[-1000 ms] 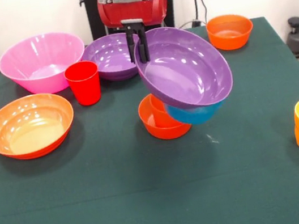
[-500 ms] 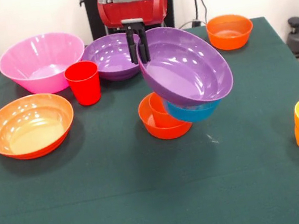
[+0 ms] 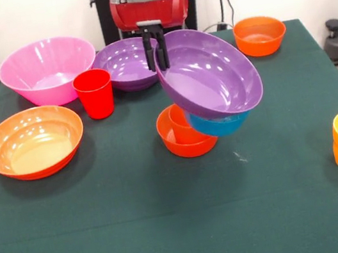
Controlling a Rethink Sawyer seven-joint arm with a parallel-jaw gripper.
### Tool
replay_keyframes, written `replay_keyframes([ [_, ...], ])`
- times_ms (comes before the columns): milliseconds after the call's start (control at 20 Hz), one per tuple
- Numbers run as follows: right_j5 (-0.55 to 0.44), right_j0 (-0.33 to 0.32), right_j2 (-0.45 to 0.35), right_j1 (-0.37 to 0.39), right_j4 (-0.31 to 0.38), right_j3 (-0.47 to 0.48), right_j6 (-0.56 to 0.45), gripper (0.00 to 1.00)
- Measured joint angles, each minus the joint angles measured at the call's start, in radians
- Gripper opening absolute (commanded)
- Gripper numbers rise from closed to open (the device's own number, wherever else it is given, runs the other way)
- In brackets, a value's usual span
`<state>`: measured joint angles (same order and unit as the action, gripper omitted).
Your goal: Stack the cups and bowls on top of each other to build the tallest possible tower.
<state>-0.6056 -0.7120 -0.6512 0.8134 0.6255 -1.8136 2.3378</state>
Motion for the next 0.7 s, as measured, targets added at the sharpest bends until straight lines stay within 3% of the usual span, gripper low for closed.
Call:
replay_keyframes([
  [700,0.000,-0.038,-0.032,0.000,0.030,-0.026,0.000,0.00],
])
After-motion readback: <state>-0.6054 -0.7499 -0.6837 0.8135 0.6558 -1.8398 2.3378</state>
